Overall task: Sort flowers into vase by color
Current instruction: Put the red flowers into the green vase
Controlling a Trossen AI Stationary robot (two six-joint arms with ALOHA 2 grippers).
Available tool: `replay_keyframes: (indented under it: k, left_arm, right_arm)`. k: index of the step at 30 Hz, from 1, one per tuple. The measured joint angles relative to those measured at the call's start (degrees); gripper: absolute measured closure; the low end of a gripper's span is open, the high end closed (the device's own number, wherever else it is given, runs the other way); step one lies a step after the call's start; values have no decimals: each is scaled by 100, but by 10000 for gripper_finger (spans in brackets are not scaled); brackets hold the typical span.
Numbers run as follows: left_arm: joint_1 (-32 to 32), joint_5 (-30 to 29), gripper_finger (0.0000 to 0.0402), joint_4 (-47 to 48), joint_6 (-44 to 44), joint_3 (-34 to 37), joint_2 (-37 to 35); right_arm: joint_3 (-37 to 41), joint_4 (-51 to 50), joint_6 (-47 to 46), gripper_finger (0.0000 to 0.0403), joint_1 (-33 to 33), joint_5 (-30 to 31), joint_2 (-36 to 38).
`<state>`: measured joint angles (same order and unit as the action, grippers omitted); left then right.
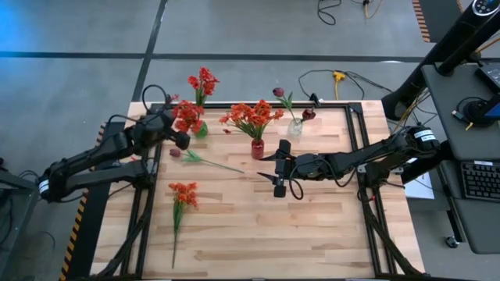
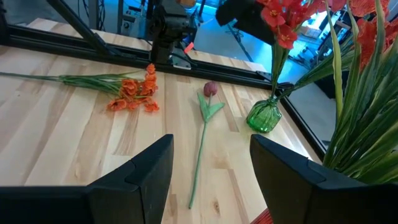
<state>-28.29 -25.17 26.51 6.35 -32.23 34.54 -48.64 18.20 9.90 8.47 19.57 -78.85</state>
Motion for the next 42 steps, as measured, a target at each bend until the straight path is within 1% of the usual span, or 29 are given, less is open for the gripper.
replay_keyframes:
  k: [4,10,14,16,22,27,30,37,42]
  left_arm:
    - [1,72,100,396,93,0,-213]
    - [2,75,102,412,246,0,-418]
    - [0,385,102,459,471,0,-533]
    - [1,531,102,465,558,0,-560]
    - [0,674,102,506,924,0,-583]
    - [2,793,102,1036,1495,-2,-583]
    - [0,820,102,1049,1624,-5,-583]
    - [2,819,102,1820,2033,-503,-557]
    - [23,831,102,1972,2205,-646,-563]
  right_arm:
    - [0,0,-12,197,0,0,0]
    - [0,0,5,197,0,0,2]
    - [0,0,-17,197,0,0,4]
    - [0,0,-12,197,0,0,4]
    - [0,-3,-1,197,0,0,10]
    - [0,-83,-36,197,0,0,25]
    - [0,-127,-39,197,0,2,31]
    - [0,-158,-49,197,0,2,33]
    - [0,-168,-47,197,0,4,33]
